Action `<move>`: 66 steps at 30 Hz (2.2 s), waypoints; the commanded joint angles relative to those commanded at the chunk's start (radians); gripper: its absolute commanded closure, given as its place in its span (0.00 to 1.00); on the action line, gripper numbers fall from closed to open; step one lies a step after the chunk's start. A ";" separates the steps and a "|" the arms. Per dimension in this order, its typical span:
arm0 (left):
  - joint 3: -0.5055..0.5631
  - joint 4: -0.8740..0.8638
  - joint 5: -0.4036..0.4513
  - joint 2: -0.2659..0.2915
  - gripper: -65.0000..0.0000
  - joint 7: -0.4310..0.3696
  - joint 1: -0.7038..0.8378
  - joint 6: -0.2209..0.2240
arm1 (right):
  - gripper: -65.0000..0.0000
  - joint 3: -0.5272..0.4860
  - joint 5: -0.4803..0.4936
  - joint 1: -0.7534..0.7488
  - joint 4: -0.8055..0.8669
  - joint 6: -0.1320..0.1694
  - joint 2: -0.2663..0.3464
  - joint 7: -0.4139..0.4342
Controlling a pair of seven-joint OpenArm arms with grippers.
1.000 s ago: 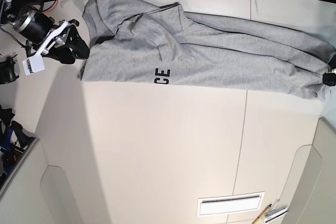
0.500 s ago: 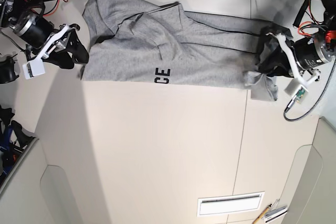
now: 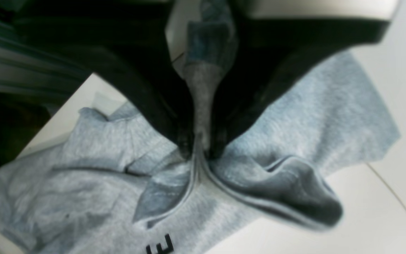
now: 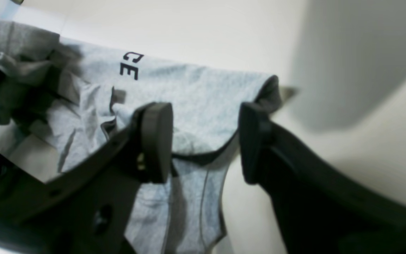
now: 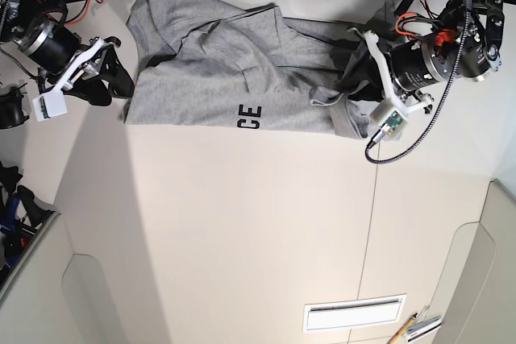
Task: Fold the T-shirt properly
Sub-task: 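Fold the hem end of the strip toward the middle with the left gripper, then grasp the collar end of the strip with the right gripper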
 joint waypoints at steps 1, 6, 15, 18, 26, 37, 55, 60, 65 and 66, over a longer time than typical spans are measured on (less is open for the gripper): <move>0.008 -0.016 -0.001 0.000 0.56 -0.011 0.000 0.000 | 0.54 0.000 0.000 0.000 0.000 0.000 0.000 0.000; 0.078 -0.042 -0.031 0.000 0.41 -0.039 0.000 0.000 | 0.54 0.000 0.000 0.000 0.000 0.000 0.000 0.004; 0.079 -0.042 -0.124 -0.001 0.41 -0.024 0.000 -0.003 | 0.54 0.000 -0.001 0.000 0.000 0.000 0.000 0.004; 0.034 -0.042 -0.120 0.000 0.51 -0.025 0.000 -0.003 | 0.54 0.000 -0.005 0.000 0.000 0.000 0.000 0.004; -0.049 -0.042 -0.005 -0.001 0.76 -0.025 0.000 -0.003 | 0.37 0.082 -0.016 -0.004 0.000 -0.029 0.003 -0.005; -0.106 -0.042 -0.008 0.000 0.76 -0.029 0.000 0.004 | 0.30 0.101 0.123 -0.083 -0.204 0.017 0.019 -0.020; -0.106 -0.042 -0.007 -0.001 0.76 -0.029 0.000 0.004 | 0.31 0.052 0.357 -0.003 -0.272 0.061 0.013 -0.178; -0.106 -0.042 -0.008 0.000 0.75 -0.029 0.000 0.004 | 0.31 0.040 0.355 -0.003 -0.050 0.061 -0.034 -0.177; -0.106 -0.042 -0.008 0.000 0.76 -0.037 0.000 0.004 | 0.31 -0.102 0.253 0.025 -0.006 0.060 -0.084 -0.117; -0.106 -0.042 -0.008 0.000 0.76 -0.037 0.000 0.004 | 0.32 -0.141 0.210 0.039 -0.022 0.059 -0.086 -0.093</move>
